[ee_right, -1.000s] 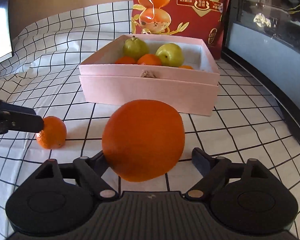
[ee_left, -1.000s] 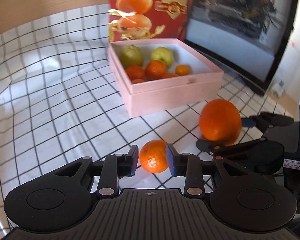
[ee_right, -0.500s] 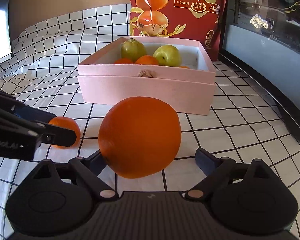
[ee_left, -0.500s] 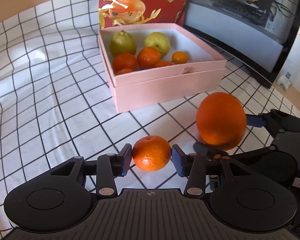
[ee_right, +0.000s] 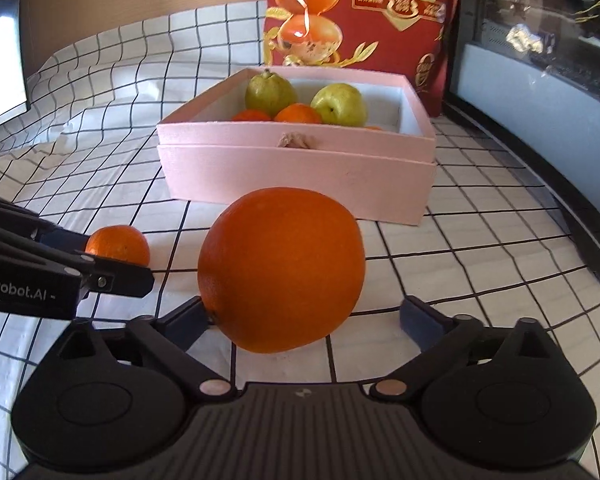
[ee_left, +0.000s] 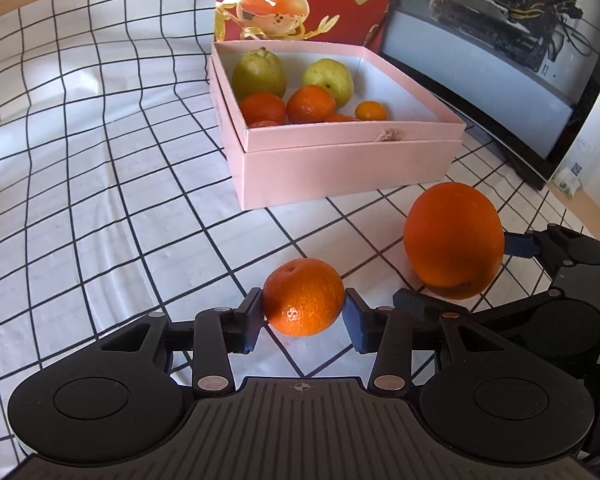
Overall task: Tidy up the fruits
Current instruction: 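Grasp a mandarin with the left tool while the right tool holds the orange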
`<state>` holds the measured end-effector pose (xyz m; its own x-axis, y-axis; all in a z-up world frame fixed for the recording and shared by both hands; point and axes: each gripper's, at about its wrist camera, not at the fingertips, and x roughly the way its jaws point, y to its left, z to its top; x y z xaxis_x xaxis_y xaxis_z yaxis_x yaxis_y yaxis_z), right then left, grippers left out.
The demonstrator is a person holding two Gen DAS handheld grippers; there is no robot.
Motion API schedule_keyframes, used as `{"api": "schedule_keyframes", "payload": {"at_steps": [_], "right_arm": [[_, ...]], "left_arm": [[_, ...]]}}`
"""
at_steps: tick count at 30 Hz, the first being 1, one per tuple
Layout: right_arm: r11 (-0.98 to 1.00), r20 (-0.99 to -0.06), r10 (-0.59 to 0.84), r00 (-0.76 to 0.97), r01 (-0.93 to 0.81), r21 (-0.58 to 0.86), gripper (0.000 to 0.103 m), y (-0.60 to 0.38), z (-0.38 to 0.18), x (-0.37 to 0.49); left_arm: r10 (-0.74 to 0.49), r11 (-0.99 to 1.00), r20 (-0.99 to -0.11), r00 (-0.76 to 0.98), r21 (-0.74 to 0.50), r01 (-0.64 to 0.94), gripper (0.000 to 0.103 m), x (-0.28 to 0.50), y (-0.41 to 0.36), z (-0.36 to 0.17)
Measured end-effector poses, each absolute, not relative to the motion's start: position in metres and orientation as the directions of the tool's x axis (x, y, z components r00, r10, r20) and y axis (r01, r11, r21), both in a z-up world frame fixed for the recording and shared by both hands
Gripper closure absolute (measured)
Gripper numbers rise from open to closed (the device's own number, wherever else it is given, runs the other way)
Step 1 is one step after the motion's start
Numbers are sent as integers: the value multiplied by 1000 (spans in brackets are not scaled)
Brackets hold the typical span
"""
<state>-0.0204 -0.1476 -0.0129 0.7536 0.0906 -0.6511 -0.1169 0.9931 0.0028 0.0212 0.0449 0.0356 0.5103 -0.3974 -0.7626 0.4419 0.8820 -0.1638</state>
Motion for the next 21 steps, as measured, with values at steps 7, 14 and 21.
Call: {"api": "schedule_keyframes", "payload": {"at_steps": [7, 14, 21], "right_arm": [[988, -682, 115, 722, -154, 4, 2, -149, -9, -12], [985, -664, 152, 732, -168, 41, 20, -156, 2, -9], [976, -678, 175, 714, -217, 23, 27, -150, 3, -4]], "left_arm": [[-395, 887, -758, 519, -168, 430, 56, 12, 54, 35], [-401, 892, -752, 522, -192, 409, 56, 5, 61, 34], [-402, 894, -752, 523, -200, 401, 56, 5, 61, 34]]}}
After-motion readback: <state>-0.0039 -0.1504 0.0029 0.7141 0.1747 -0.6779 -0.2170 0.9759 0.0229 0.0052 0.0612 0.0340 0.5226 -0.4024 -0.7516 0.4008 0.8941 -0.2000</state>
